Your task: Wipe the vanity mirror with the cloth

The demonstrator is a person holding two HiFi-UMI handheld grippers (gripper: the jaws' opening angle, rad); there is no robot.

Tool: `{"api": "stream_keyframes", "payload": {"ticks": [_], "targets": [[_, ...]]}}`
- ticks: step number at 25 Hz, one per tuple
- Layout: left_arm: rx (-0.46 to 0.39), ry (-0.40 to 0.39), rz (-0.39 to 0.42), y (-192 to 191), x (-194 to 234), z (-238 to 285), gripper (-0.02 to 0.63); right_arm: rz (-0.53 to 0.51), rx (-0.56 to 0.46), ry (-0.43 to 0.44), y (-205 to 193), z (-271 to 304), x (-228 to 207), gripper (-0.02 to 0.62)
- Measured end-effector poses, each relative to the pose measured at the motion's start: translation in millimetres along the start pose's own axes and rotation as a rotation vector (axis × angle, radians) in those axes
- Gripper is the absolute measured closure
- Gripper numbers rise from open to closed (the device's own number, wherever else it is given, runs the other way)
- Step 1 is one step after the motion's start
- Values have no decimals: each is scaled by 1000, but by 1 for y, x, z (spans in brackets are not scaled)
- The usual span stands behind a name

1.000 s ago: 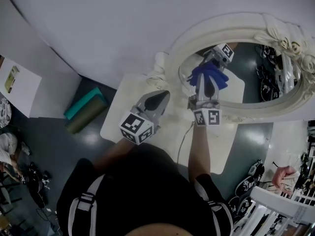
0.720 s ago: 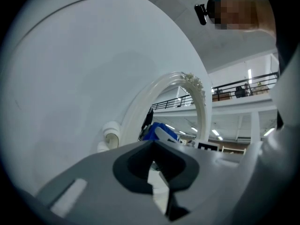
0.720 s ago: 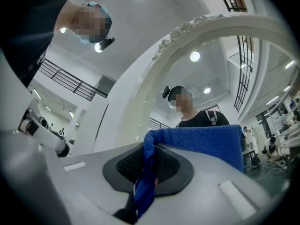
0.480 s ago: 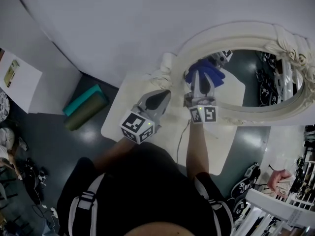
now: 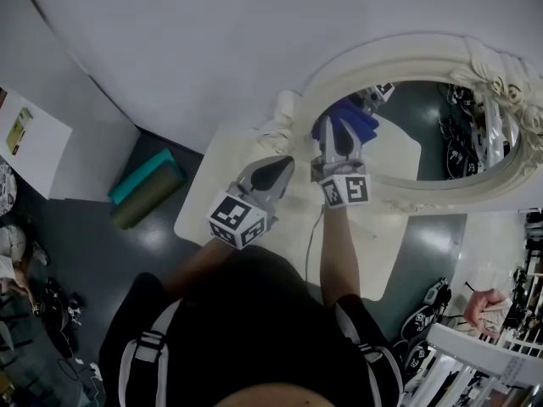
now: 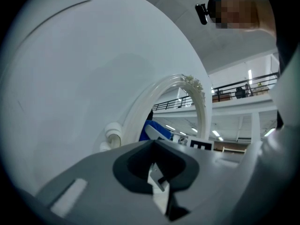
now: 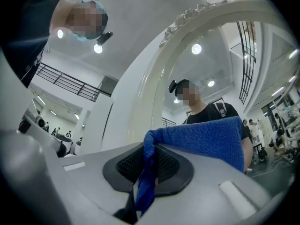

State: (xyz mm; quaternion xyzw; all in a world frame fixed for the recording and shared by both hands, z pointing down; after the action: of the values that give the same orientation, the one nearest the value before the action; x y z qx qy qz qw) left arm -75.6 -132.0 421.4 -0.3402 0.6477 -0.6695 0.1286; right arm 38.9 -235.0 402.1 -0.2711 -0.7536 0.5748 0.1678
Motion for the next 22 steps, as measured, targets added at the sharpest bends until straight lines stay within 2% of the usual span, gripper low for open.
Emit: {"api": "stream_keyframes", "payload": {"ticks": [5, 11, 16, 22], "targets": [[-1, -15, -1, 1, 15, -5, 600, 21, 15, 12, -11, 13, 12, 558], [-2, -37, 24, 7, 1, -5, 600, 63, -53, -11, 10, -12, 15, 558], [33, -76, 28, -1, -14, -2, 600, 93, -98, -88, 23, -60, 5, 558], [55, -141, 41, -5, -40, 18, 600, 84, -142, -242, 48, -137, -26, 558]]}}
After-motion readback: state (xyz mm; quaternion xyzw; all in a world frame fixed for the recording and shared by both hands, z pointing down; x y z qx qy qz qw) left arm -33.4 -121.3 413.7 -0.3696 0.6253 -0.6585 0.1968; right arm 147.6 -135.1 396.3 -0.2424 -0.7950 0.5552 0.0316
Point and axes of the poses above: the fingertips, and each gripper's own axes: z forward along the fingers, x to its left, y out of its top, the point moved 4 cm from there along -z, backward along the fingers, and after that the axes turned 4 degrees about z, right-handed, at the moved point
